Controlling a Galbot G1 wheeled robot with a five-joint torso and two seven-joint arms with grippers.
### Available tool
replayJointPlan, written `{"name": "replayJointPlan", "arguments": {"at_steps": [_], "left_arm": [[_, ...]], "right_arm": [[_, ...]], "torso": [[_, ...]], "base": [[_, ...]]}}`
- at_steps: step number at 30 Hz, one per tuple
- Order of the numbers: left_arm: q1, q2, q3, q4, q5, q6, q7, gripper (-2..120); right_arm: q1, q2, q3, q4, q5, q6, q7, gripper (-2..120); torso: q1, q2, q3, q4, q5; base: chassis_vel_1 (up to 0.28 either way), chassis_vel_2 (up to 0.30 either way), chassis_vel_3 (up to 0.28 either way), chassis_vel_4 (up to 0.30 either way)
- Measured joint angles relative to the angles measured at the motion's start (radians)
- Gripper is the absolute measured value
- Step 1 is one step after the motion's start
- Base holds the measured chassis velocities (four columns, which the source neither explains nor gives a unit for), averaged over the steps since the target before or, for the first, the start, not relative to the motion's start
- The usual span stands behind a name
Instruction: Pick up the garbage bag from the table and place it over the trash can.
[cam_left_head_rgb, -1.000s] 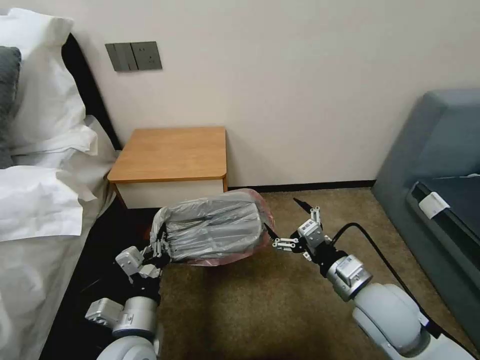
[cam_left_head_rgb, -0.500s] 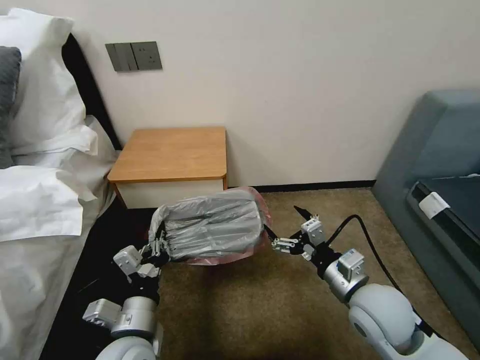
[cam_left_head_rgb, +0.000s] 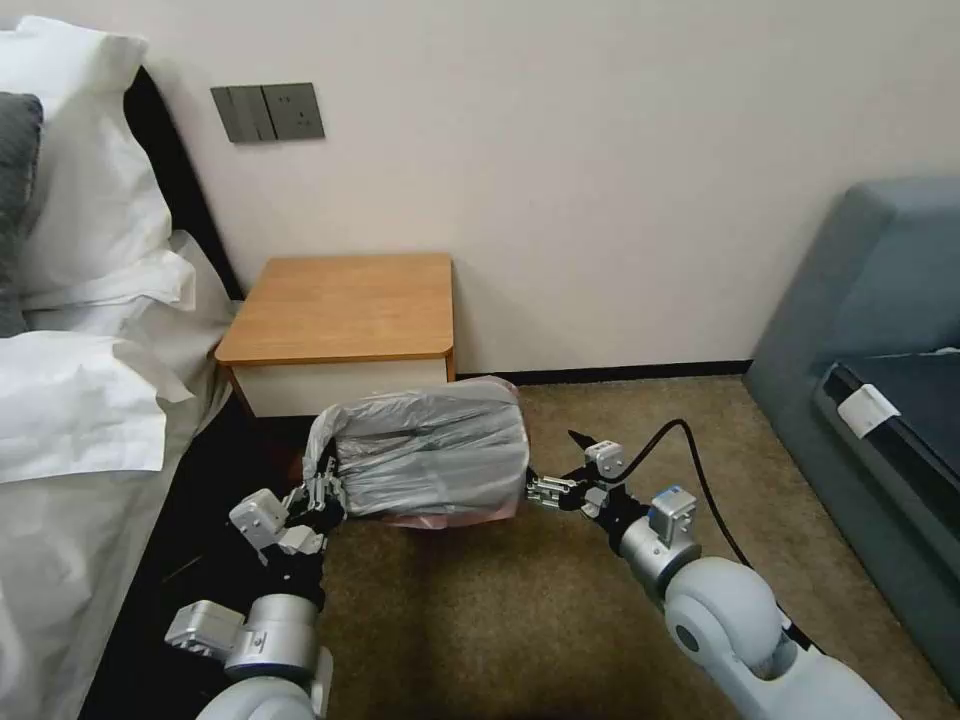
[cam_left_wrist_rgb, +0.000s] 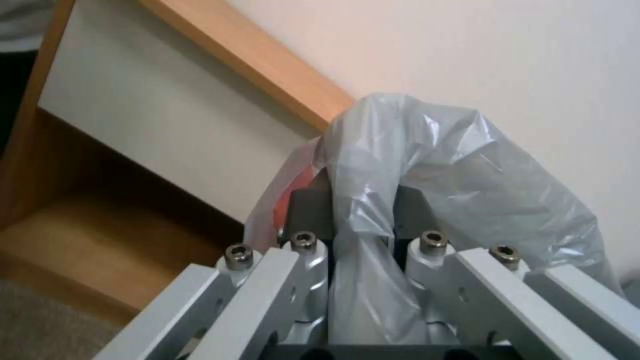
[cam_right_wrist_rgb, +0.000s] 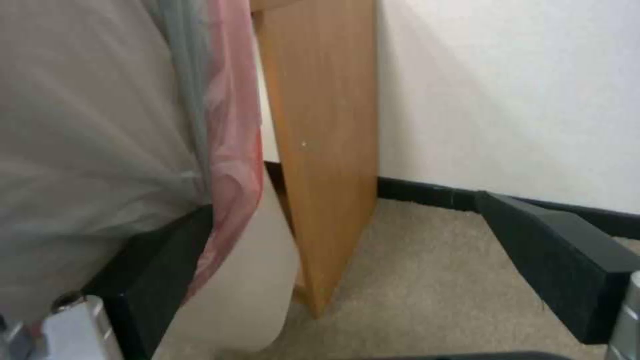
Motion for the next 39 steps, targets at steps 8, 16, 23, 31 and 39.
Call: {"name": "replayJointPlan", "arguments": {"at_steps": [8, 16, 23, 31, 39], "left_arm": [[0.006, 0.000, 0.002, -0.016, -0.021, 0.005, 0.001, 11], [0.006, -0.011, 0.011, -0.029, -0.062, 0.014, 0.001, 11], [0.000, -0.011, 0.001, -0.017, -0.055, 0.014, 0.000, 11], [-0.006, 0.007, -0.027, 0.024, 0.039, 0.002, -0.029, 10], [-0.009, 0.013, -0.031, 0.062, 0.137, -0.006, -0.050, 10]], "right_arm": [[0.009, 0.001, 0.003, -0.037, -0.050, 0.016, -0.004, 100], [0.016, -0.001, -0.006, -0.083, -0.089, 0.033, -0.017, 100], [-0.014, 0.000, 0.016, -0.088, -0.141, 0.063, -0.032, 100], [-0.094, -0.028, 0.106, -0.034, -0.202, 0.084, -0.065, 100], [-0.166, -0.050, 0.241, 0.024, -0.240, 0.129, -0.073, 100]], "torso": [[0.000, 0.000, 0.000, -0.0001, 0.0000], [0.000, 0.000, 0.000, -0.0001, 0.0000], [0.000, 0.000, 0.000, -0.0001, 0.0002], [0.000, 0.000, 0.000, 0.0000, 0.0000], [0.000, 0.000, 0.000, -0.0003, 0.0001]], "base": [[0.000, 0.000, 0.000, 0.000], [0.000, 0.000, 0.000, 0.000], [0.000, 0.000, 0.000, 0.000], [0.000, 0.000, 0.000, 0.000], [0.000, 0.000, 0.000, 0.000]]}}
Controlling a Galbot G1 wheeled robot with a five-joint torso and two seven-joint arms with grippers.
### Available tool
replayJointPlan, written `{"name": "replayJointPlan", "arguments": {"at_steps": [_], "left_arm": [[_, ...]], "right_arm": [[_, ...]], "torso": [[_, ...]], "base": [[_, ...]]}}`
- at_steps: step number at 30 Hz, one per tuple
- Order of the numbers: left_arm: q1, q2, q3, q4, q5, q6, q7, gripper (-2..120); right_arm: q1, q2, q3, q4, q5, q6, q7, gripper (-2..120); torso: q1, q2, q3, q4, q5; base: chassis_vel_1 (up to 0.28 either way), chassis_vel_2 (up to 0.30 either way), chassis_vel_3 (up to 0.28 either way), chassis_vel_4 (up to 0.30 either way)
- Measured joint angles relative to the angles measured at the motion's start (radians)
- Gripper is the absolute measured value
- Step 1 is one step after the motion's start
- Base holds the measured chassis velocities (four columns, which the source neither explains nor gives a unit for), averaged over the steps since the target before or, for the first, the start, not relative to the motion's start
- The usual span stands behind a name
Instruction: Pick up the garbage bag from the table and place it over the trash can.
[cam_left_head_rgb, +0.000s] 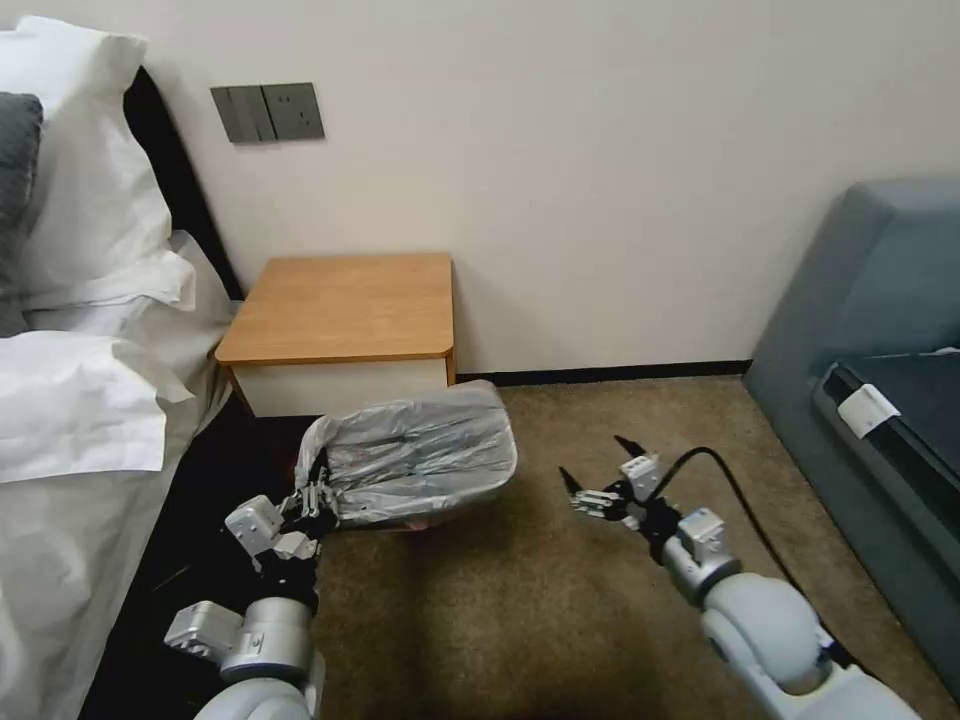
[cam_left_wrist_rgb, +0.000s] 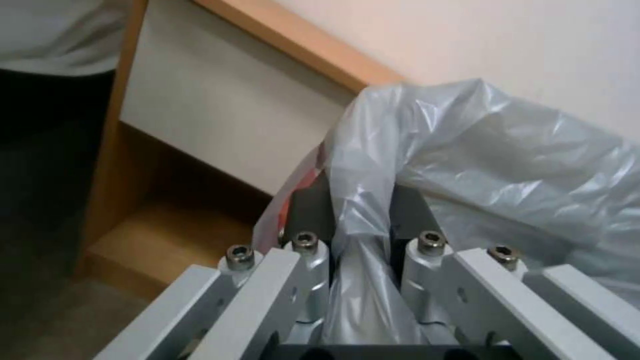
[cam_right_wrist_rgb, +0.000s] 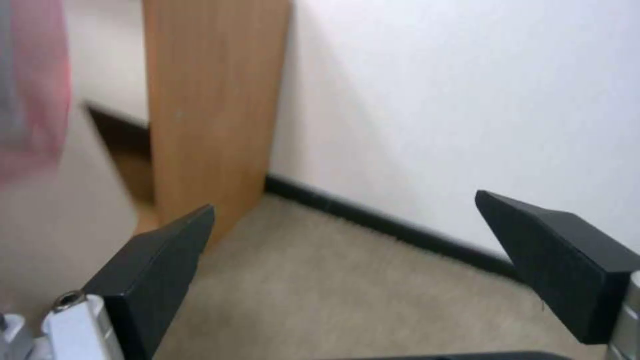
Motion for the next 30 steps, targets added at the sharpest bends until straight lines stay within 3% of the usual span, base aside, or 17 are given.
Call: {"name": "replayJointPlan", "arguments": {"at_steps": [4, 7, 10, 14, 16, 22, 23, 26, 30], "left_arm": [[0.001, 0.001, 0.012, 0.036, 0.125, -0.023, -0.002, 10], [0.003, 0.002, 0.017, 0.047, 0.198, -0.031, -0.003, 10], [0.010, 0.011, 0.024, 0.050, 0.295, -0.044, -0.008, 10], [0.015, 0.014, 0.025, 0.050, 0.362, -0.057, -0.017, 10], [0.017, 0.015, 0.025, 0.051, 0.419, -0.074, -0.028, 10], [0.019, 0.012, 0.029, 0.065, 0.545, -0.115, -0.039, 10], [0.019, 0.012, 0.029, 0.065, 0.545, -0.115, -0.039, 10], [0.017, 0.007, 0.036, 0.065, 0.568, -0.117, -0.039, 10], [0.014, 0.005, 0.038, 0.067, 0.580, -0.117, -0.038, 10]], "right_arm": [[0.015, 0.002, 0.005, 0.063, 0.027, 0.109, 0.003, 100], [0.030, -0.001, -0.018, 0.121, 0.027, 0.123, 0.003, 99], [0.058, -0.037, -0.103, 0.216, 0.019, 0.114, 0.003, 86], [0.086, -0.085, -0.169, 0.256, 0.009, 0.092, 0.000, 76], [0.130, -0.144, -0.224, 0.271, 0.004, 0.063, -0.013, 66], [0.287, -0.253, -0.375, 0.259, 0.010, -0.013, -0.062, 44], [0.287, -0.253, -0.375, 0.259, 0.010, -0.013, -0.062, 44], [0.436, -0.273, -0.538, 0.188, 0.052, -0.073, -0.073, 28], [0.539, -0.266, -0.645, 0.124, 0.092, -0.112, -0.072, 18]], "torso": [[0.000, 0.000, 0.000, 0.0003, 0.0000], [0.000, 0.000, 0.000, 0.0004, -0.0001], [0.000, 0.000, 0.000, 0.0003, -0.0002], [0.000, 0.000, 0.000, 0.0003, -0.0001], [0.000, 0.000, 0.000, 0.0004, -0.0002], [0.000, 0.000, 0.000, 0.0003, -0.0002], [0.000, 0.000, 0.000, 0.0003, -0.0002], [0.000, 0.000, 0.000, 0.0002, 0.0000], [0.000, 0.000, 0.000, 0.0002, 0.0001]], "base": [[0.000, 0.000, 0.000, 0.000], [0.000, 0.000, 0.000, 0.000], [0.000, 0.000, 0.000, 0.000], [0.000, 0.000, 0.000, 0.000], [0.000, 0.000, 0.000, 0.000], [0.000, 0.000, 0.000, 0.000], [0.000, 0.000, 0.000, 0.000], [0.000, 0.000, 0.000, 0.000], [0.000, 0.000, 0.000, 0.000]]}}
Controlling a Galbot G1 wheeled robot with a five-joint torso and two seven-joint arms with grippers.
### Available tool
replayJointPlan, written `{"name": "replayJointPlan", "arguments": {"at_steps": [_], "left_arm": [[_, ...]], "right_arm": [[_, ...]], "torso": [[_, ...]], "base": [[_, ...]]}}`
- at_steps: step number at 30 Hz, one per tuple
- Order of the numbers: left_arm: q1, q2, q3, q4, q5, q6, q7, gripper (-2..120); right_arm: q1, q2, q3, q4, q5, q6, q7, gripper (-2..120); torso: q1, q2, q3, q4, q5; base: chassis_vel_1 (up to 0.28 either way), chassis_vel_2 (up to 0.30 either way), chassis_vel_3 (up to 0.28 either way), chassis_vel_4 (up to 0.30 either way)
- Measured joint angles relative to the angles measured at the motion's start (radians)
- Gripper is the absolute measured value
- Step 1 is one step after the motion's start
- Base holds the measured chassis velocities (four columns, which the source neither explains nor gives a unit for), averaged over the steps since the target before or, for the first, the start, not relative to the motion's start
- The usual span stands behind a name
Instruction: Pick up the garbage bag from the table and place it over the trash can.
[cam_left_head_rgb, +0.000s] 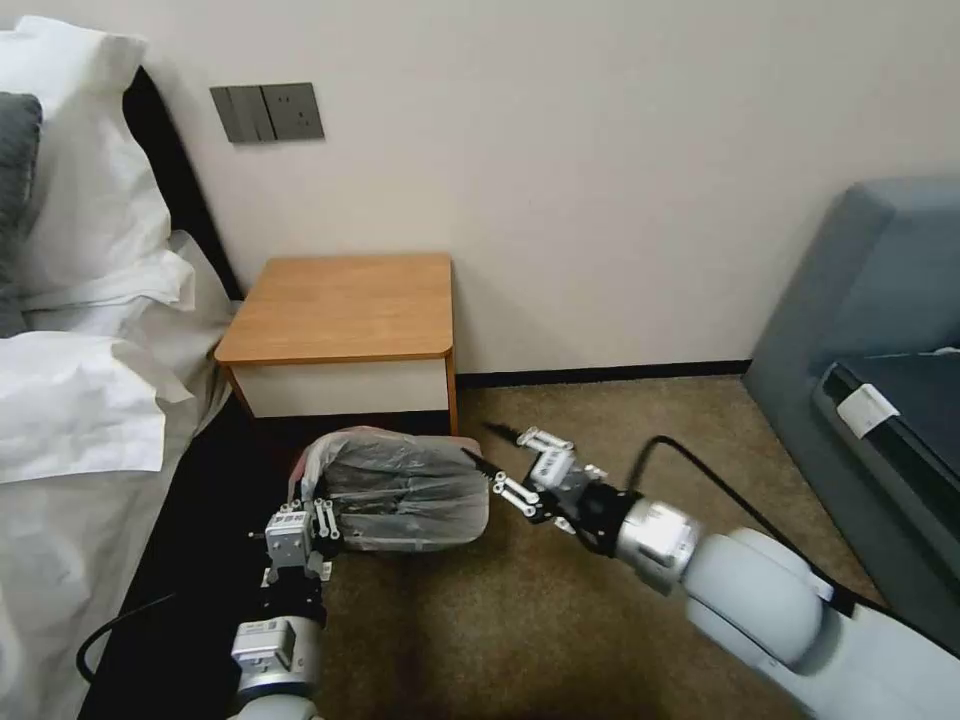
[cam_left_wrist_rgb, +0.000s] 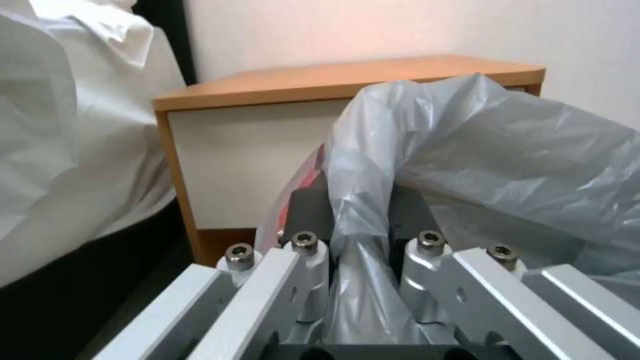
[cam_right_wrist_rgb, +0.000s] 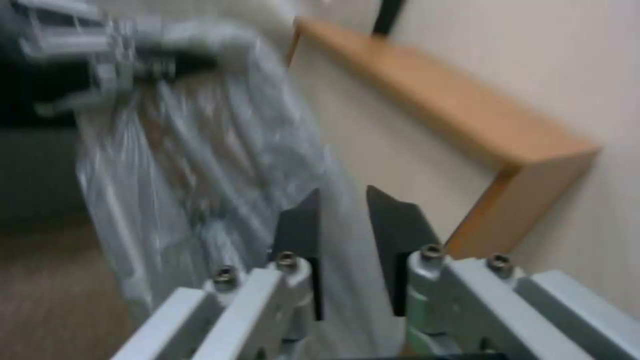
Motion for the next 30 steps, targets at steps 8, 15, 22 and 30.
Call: {"name": "replayJointPlan", "arguments": {"at_steps": [8, 15, 22, 30], "left_arm": [[-0.008, -0.009, 0.004, 0.019, 0.013, -0.010, 0.021, 10], [-0.021, -0.021, 0.006, 0.034, 0.020, -0.011, 0.024, 10], [-0.024, -0.023, 0.007, 0.041, 0.037, -0.014, 0.027, 10], [-0.023, -0.023, 0.016, 0.055, 0.092, -0.037, 0.037, 10]], "right_arm": [[0.231, 0.080, -0.215, -0.141, 0.084, -0.083, 0.007, 0], [0.299, 0.154, -0.314, -0.211, 0.113, -0.119, 0.020, 0], [0.355, 0.197, -0.378, -0.284, 0.115, -0.130, 0.019, 0], [0.396, 0.259, -0.435, -0.349, 0.111, -0.152, 0.027, 0]], "torso": [[0.000, 0.000, 0.000, 0.0001, -0.0003], [0.000, 0.000, 0.000, 0.0000, -0.0002], [0.000, 0.000, 0.000, 0.0000, -0.0002], [0.000, 0.000, 0.000, 0.0000, -0.0002]], "base": [[0.000, 0.000, 0.000, 0.000], [0.000, 0.000, 0.000, 0.000], [0.000, 0.000, 0.000, 0.000], [0.000, 0.000, 0.000, 0.000]]}}
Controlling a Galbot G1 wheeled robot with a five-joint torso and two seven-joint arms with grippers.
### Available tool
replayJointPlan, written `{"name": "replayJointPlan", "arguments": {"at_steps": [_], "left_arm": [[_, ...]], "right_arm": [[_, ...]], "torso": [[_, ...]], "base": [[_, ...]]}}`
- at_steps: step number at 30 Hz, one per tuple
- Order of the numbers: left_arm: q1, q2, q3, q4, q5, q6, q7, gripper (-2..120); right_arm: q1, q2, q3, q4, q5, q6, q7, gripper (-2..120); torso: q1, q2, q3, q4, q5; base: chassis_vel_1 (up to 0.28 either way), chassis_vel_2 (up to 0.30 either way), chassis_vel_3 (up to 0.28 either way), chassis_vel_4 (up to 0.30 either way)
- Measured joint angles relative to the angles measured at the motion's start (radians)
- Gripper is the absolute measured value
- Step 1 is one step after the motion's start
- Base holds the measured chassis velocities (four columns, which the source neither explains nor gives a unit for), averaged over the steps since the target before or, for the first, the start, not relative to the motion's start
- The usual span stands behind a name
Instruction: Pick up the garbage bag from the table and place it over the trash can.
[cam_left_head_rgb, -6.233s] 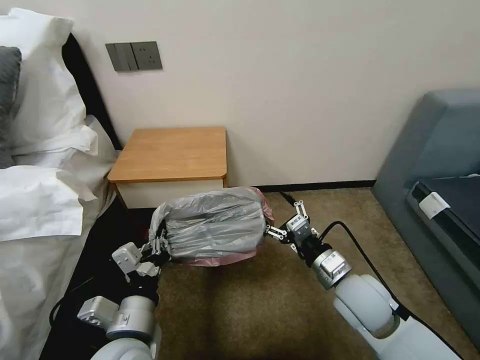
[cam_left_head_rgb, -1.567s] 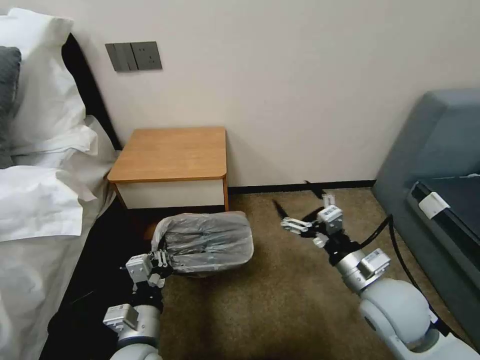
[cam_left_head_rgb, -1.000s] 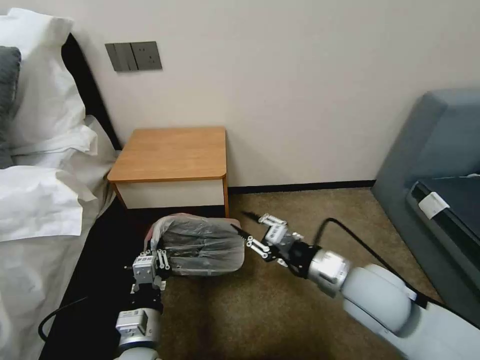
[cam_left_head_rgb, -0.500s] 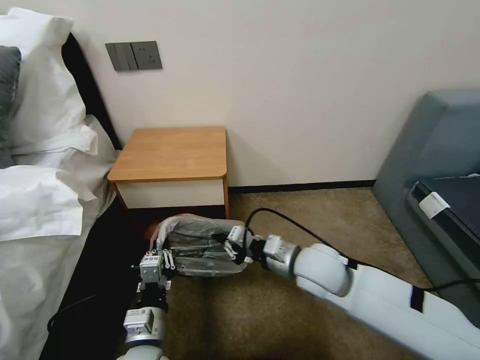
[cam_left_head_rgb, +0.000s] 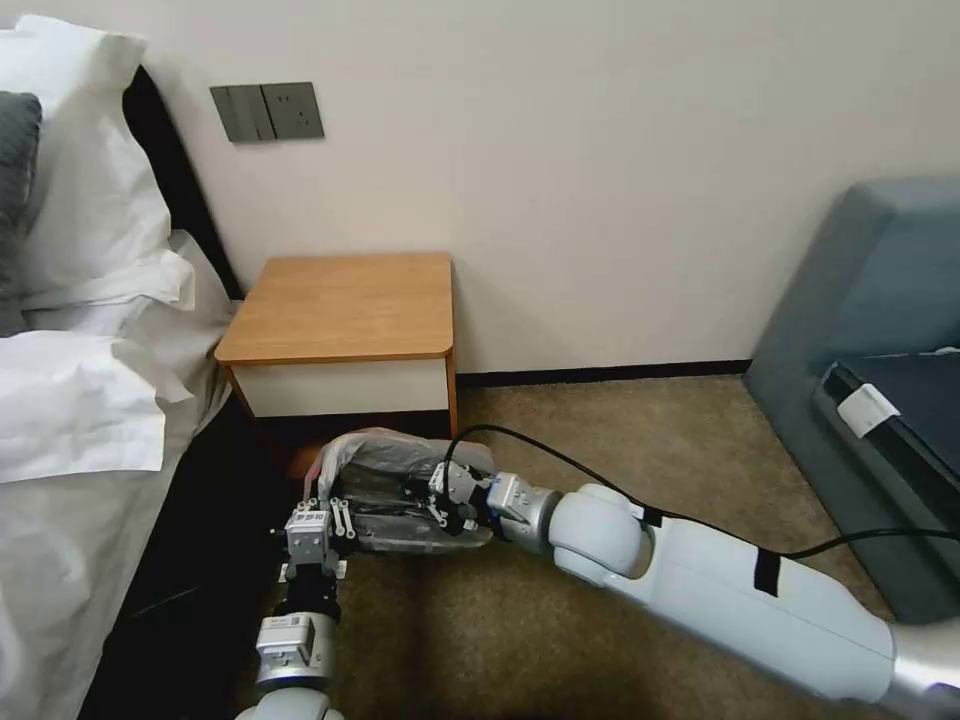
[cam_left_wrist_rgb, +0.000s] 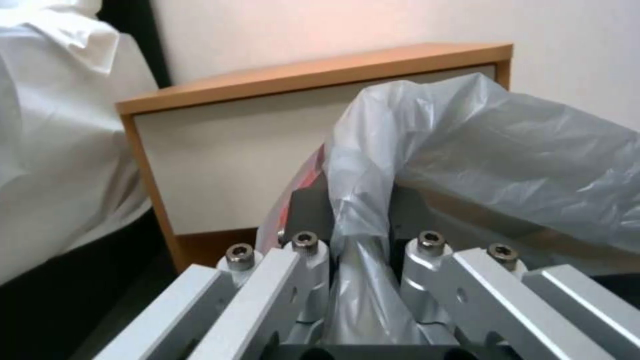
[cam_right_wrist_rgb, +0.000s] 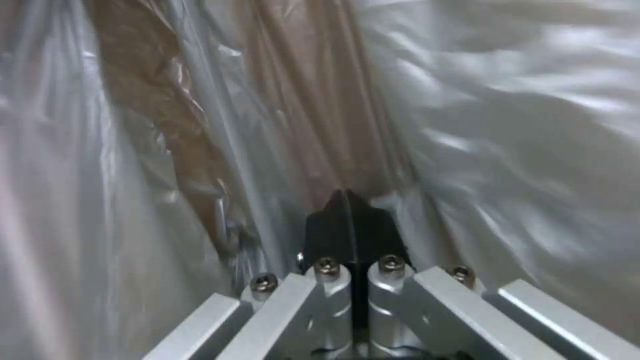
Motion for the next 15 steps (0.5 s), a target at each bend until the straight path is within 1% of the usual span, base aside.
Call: {"name": "replayJointPlan", "arguments": {"at_steps": [7, 15], "left_arm": [[0.014, -0.001, 0.014, 0.000, 0.045, -0.021, 0.003, 10], [0.025, -0.006, 0.036, 0.000, 0.082, -0.036, 0.003, 10]], "right_arm": [[0.067, 0.060, -0.069, -0.095, -0.007, -0.011, 0.004, 0], [0.113, 0.104, -0.121, -0.178, -0.024, -0.013, 0.000, 0]], "torso": [[0.000, 0.000, 0.000, 0.0001, 0.0001], [0.000, 0.000, 0.000, 0.0001, 0.0000]], "base": [[0.000, 0.000, 0.000, 0.000], [0.000, 0.000, 0.000, 0.000]]}}
